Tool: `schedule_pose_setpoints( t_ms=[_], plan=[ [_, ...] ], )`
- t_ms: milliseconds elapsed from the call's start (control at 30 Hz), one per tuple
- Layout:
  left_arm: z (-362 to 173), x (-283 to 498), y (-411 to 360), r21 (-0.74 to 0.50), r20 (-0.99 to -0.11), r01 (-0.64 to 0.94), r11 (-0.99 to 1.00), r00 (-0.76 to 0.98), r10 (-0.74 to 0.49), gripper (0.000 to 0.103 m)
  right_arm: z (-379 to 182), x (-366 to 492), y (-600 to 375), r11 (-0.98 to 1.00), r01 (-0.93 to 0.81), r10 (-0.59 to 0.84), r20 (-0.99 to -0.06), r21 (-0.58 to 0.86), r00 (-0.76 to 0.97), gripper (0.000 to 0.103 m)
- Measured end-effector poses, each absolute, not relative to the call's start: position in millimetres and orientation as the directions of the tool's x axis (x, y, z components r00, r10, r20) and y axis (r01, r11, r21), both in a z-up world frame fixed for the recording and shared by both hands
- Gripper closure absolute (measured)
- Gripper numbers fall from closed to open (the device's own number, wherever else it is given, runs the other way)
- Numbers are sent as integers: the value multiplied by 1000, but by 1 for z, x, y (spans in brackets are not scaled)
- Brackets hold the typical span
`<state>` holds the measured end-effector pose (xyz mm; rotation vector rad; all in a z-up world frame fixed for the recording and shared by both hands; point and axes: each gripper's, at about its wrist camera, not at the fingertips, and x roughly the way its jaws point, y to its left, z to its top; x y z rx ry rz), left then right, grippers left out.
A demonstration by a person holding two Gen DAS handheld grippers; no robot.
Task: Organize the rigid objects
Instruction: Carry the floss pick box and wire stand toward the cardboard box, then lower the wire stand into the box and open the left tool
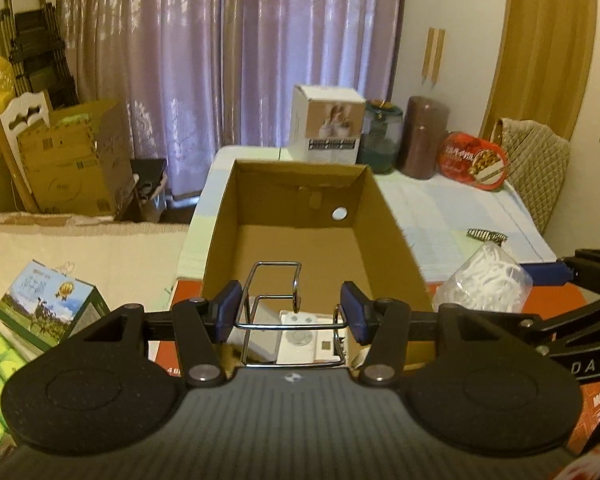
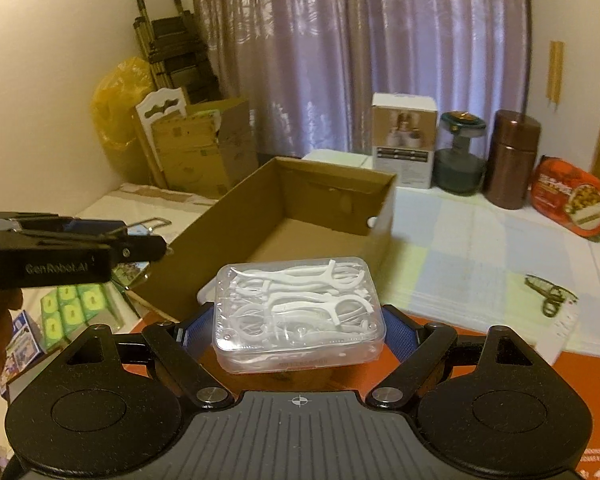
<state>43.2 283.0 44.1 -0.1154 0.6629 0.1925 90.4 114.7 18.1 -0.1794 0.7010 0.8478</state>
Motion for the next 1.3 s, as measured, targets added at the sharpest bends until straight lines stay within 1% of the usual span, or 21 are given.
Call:
schedule_pose_setpoints(
  t_ms=[400, 667, 1000, 1067, 1300],
  plan=[
    [13, 70, 308, -36, -664, -213, 976, 735, 135, 54, -6, 112, 157, 642, -758, 616, -665, 115, 421, 20],
    [-3, 79, 314, -48, -684, -210, 976, 720, 122, 54, -21, 117, 162, 649, -751, 603, -685, 122, 410, 20],
    [-7, 85, 317, -58, -693, -220, 974, 711, 119, 54, -27, 117, 167, 647, -751, 601, -691, 127, 401, 20],
    [-5, 83, 318, -70, -685, -220, 973, 720, 113, 54, -27, 116, 168, 648, -750, 603, -692, 133, 398, 20],
    [3, 77, 317, -51, -672, -231, 972, 728, 138, 54, -28, 115, 169, 647, -749, 605, -692, 140, 394, 20]
  ],
)
